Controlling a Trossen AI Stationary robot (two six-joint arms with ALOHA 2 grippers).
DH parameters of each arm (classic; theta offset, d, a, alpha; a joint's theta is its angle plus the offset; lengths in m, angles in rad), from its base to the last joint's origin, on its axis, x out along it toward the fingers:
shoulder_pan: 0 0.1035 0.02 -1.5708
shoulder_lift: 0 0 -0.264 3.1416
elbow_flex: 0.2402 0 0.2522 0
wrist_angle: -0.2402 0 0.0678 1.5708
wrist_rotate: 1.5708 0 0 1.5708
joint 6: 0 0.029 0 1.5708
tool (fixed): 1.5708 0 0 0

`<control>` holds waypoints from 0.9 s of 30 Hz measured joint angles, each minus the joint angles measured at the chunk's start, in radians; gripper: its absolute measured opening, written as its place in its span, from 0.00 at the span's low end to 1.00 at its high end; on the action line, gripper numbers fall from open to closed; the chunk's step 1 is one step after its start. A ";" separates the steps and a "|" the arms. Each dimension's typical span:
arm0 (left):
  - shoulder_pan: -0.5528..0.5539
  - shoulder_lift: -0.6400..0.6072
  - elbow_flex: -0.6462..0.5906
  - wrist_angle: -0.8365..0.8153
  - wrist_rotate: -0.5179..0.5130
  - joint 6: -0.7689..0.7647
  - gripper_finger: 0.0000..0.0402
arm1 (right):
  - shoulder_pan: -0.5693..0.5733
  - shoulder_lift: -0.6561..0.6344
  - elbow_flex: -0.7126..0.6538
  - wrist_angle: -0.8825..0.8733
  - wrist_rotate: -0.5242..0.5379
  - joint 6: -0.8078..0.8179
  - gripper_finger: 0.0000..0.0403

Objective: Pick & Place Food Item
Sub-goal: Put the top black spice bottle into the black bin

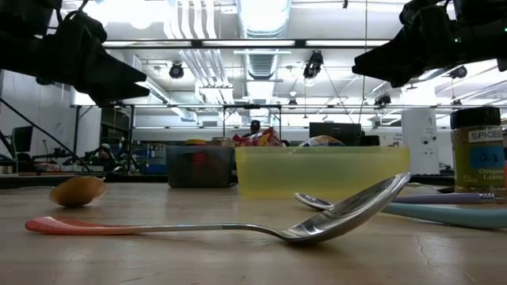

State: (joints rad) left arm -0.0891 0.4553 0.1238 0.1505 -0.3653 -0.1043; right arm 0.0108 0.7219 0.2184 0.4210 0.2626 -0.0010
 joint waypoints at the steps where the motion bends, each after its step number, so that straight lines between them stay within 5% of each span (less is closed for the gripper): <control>1: 0.000 0.000 0.000 0.000 0.000 0.000 0.79 | 0.000 0.000 0.000 0.000 0.000 0.000 0.50; 27: 0.000 0.000 0.001 -0.064 0.000 0.000 0.79 | 0.000 0.000 0.000 0.001 0.000 -0.001 0.50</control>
State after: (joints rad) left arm -0.0891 0.4553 0.1249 0.0863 -0.3649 -0.1047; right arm 0.0105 0.7219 0.2184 0.4221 0.2626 -0.0022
